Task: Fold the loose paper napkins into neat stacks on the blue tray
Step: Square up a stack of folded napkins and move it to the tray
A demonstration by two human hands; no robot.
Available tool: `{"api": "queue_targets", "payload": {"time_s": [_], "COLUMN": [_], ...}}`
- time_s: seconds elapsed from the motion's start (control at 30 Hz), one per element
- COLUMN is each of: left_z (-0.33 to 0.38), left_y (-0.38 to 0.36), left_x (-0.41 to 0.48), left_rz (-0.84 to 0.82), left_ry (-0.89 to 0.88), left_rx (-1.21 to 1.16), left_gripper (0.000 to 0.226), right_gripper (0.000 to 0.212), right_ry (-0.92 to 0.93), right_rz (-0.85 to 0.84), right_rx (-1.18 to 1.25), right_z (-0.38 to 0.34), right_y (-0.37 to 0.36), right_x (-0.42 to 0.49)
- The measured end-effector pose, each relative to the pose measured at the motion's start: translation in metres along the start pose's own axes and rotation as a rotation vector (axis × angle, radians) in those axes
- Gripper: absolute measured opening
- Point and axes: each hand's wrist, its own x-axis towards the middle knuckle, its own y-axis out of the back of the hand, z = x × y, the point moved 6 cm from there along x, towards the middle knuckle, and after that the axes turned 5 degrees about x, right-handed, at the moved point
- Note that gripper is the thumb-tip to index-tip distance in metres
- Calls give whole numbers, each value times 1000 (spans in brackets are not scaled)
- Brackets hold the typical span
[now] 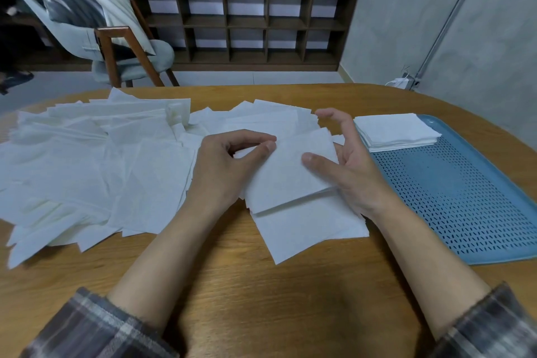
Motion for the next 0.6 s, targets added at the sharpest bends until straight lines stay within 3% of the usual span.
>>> {"api": "queue_targets", "payload": {"time_s": [0.13, 0.23, 0.27, 0.33, 0.43, 0.5, 0.6], "left_z": [1, 15, 19, 21, 8, 0, 2], "left_y": [-2, -10, -16, -36, -65, -74, -74], "left_x": [-4, -15, -18, -25, -41, -47, -48], "left_rz": [58, 114, 67, -185, -599, -682, -657], "left_ry": [-64, -370, -452, -498, -383, -379, -410], "left_rx": [48, 336, 382, 386, 493, 598, 613], "left_gripper": [8, 13, 13, 11, 23, 30, 21], "right_gripper": [26, 26, 29, 33, 31, 30, 30], "right_ry": [77, 103, 119, 136, 133, 123, 113], "right_rz": [-5, 148, 198, 267, 292, 280, 257], "right_rx": [-273, -377, -410, -429, -438, -445, -436], "right_z": [-1, -2, -3, -4, -2, 0, 1], "right_y": [4, 15, 19, 27, 30, 28, 26], "right_x": [3, 4, 5, 6, 7, 7, 6]}}
